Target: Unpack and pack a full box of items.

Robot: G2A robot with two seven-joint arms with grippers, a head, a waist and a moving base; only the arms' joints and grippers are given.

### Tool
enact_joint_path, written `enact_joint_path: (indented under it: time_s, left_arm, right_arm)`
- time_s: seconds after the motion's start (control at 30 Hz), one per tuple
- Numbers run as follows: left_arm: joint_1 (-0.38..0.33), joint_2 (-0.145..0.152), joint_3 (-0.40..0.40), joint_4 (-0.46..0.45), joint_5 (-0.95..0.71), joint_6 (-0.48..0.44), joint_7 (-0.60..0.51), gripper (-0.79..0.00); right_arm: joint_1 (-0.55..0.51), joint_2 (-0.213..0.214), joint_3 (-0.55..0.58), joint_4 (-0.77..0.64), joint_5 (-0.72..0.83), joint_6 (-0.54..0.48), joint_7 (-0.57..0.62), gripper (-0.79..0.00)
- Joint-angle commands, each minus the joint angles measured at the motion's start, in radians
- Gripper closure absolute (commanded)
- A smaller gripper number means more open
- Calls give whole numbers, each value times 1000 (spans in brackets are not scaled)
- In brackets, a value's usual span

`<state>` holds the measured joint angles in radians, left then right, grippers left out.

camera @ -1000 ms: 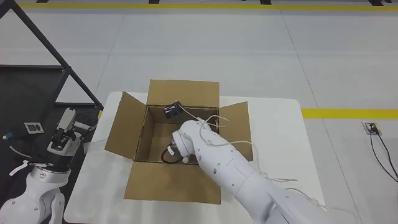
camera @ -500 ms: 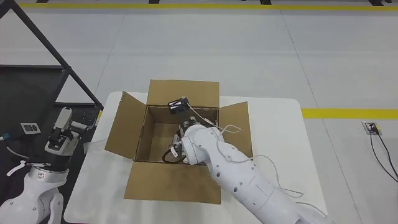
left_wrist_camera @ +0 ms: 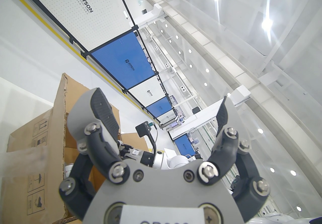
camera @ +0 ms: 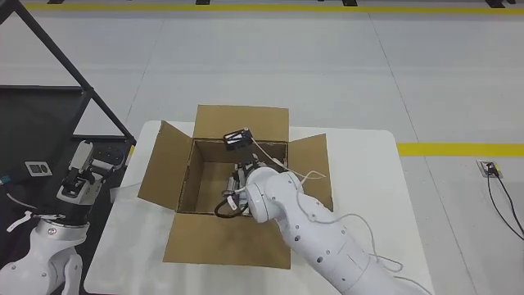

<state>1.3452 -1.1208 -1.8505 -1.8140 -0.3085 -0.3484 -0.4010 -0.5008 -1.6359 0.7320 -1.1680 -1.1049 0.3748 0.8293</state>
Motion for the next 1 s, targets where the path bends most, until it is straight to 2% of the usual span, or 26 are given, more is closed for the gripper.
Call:
enact_joint_path:
  time_s: [0.0,0.2,0.3,0.5,0.7,0.83,0.97]
  left_arm:
    - [0,0,0,0,0,0,0,-785]
    - [0,0,0,0,0,0,0,-785]
    - [0,0,0,0,0,0,0,-785]
    - [0,0,0,0,0,0,0,-785]
    - [0,0,0,0,0,0,0,-785]
    - [0,0,0,0,0,0,0,-785]
    - [0,0,0,0,0,0,0,-785]
  right_arm:
    - [-10,0,9,-12,1,-25,-9,0]
    - [-57,16,75,-114,-27,-36,7,0]
    - [-116,36,134,-220,-89,6,9,0]
    - [-311,86,299,-515,-302,122,90,0]
    - [-502,119,483,-757,-416,154,172,0]
    - [-566,129,593,-817,-420,148,210,0]
    - [-563,135,683,-770,-407,133,267,0]
